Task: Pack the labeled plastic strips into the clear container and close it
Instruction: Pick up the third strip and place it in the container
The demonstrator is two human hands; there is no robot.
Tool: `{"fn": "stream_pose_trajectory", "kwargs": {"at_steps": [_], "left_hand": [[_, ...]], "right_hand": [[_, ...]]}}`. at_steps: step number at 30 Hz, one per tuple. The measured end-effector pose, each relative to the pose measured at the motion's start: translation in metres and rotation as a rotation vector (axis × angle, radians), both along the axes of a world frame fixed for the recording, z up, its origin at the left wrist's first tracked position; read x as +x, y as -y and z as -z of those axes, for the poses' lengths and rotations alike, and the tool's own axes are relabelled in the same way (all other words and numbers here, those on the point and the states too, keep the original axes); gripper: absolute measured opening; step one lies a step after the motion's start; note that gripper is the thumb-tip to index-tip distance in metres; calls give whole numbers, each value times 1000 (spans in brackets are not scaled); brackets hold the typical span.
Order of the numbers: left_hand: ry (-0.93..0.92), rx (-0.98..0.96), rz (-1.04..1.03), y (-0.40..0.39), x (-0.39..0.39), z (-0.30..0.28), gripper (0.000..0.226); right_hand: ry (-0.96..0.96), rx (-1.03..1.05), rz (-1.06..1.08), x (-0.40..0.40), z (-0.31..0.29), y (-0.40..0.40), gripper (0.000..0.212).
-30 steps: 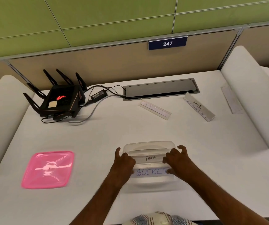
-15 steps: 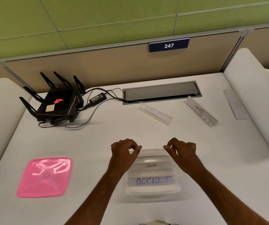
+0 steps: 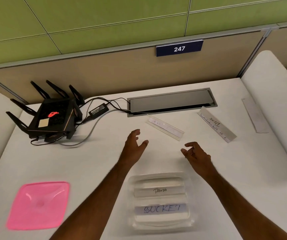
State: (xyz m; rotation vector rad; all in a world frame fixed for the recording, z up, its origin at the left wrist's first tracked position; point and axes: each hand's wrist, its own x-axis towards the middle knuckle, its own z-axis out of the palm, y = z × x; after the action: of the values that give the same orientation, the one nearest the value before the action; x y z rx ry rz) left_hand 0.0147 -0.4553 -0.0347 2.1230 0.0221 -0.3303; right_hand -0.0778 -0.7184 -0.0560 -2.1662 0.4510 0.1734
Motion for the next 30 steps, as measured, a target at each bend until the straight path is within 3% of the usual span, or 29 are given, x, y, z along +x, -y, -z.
{"fn": "stream_pose_trajectory", "kwargs": {"at_steps": [9, 25, 30], "left_hand": [[-129, 100, 58, 20, 61, 29, 78], [-199, 131, 45, 52, 113, 49, 85], [-185, 147, 74, 55, 115, 46, 82]], "right_hand": [[-133, 66, 74, 42, 30, 7, 51], [-97, 118, 74, 73, 52, 3, 9], [-12, 164, 83, 73, 55, 4, 6]]}}
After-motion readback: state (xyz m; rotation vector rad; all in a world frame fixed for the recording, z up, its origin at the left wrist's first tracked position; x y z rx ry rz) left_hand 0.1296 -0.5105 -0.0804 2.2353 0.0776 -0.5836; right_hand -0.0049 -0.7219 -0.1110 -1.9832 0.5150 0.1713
